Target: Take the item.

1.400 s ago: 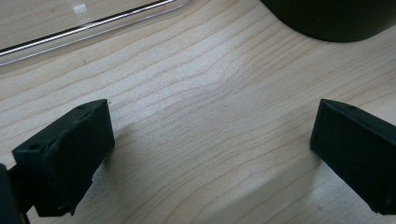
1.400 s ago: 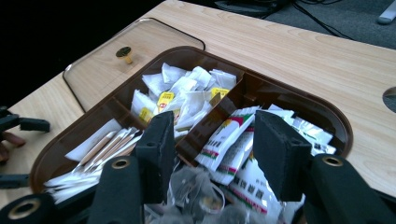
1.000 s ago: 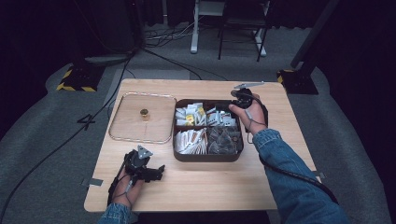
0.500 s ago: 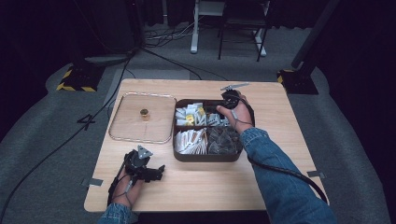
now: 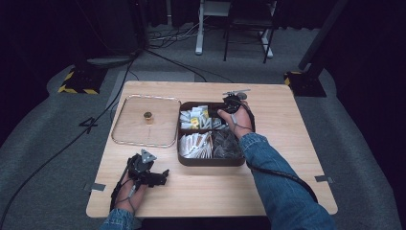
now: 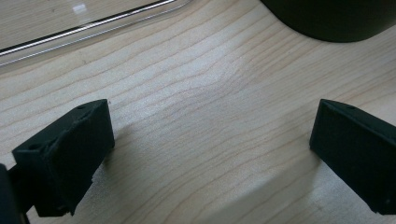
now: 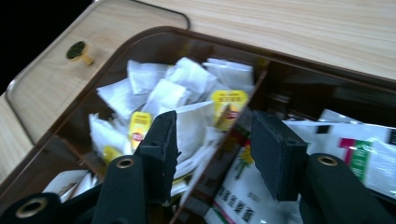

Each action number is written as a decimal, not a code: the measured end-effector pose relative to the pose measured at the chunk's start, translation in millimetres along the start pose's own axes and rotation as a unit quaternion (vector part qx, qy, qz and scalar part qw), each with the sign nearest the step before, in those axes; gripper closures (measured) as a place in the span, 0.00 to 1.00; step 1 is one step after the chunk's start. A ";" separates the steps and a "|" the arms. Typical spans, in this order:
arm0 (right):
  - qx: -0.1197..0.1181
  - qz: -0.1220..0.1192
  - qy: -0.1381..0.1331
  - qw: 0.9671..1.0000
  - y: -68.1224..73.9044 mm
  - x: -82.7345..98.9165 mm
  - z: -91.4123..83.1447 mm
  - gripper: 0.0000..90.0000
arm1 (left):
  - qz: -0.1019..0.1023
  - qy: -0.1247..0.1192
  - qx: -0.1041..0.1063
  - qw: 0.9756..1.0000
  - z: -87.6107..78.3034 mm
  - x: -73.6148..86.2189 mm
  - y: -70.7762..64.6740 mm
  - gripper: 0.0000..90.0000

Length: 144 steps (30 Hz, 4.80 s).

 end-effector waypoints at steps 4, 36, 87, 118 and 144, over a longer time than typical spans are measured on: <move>0.019 0.015 -0.003 1.000 -10.9 1.1 -5.7 0.59 | 0.000 0.000 0.000 1.000 0.0 0.0 0.0 0.00; 0.045 0.037 0.032 0.998 -14.3 9.7 -16.7 1.00 | 0.000 0.000 0.000 1.000 0.0 0.0 0.0 0.00; 0.002 -0.002 -0.100 0.995 -40.4 -0.3 -193.4 1.00 | 0.005 0.001 0.002 1.000 1.1 -1.4 0.7 0.00; 0.065 0.017 -0.041 0.997 -131.3 68.4 -206.7 1.00 | 0.005 0.002 0.002 1.000 1.1 -1.3 0.6 0.00; 0.056 0.082 -0.004 0.995 -163.3 117.0 -172.9 0.99 | 0.005 0.001 0.002 1.000 1.1 -1.4 0.7 0.00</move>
Point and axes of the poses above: each handheld gripper's, and its own axes: z roughly forward along the jaws, x roughly out of its underside, y roughly to its left, the point moved 7 cm from there along z, roughly forward along the jaws, and after that the axes turned 4 degrees about z, right-handed, at the moved point
